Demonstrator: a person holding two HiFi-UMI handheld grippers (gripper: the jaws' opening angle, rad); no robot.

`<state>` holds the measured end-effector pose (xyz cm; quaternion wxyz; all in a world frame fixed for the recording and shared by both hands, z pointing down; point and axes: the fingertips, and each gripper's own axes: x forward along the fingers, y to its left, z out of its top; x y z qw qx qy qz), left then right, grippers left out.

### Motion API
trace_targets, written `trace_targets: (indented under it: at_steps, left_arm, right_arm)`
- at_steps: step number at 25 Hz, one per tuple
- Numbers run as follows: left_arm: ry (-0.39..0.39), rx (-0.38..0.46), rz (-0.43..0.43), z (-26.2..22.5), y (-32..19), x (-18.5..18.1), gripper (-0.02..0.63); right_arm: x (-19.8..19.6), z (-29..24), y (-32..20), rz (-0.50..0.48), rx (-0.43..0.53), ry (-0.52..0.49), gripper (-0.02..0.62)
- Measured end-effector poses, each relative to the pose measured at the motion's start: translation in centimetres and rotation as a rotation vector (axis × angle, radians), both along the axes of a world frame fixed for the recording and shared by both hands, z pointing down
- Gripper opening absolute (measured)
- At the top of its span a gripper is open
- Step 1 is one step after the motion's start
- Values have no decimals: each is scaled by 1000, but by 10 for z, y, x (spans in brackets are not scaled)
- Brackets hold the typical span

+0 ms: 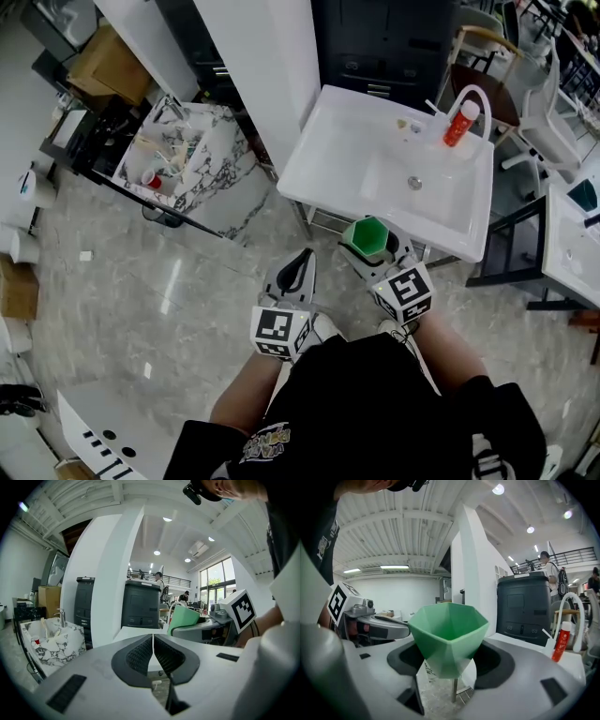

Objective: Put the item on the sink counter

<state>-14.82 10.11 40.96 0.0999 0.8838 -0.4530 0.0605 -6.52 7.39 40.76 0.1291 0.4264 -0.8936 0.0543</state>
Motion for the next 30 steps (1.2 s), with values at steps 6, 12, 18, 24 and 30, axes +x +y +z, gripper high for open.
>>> trace_targets:
  at_steps: [6,12,18,24,30]
  left_arm:
    - [0,1,35,2,-12,-25,21]
    - [18,7,44,-2,-19,-37,21]
    - [21,11,44,-2,-25,-38,21]
    - [7,14,37,-1,-39,-35,21]
    - [-7,0,40,5,-66,-18,21]
  right_arm:
    - [-28,-4,-13,21,13,7,351]
    - [-46,-8,-21,19,14,17,351]
    - [-52,-9,-32,14,20,17,353]
    - [-47,-5,-49,10,17,8,353]
    - [-30,3,-76,6,1,0,353]
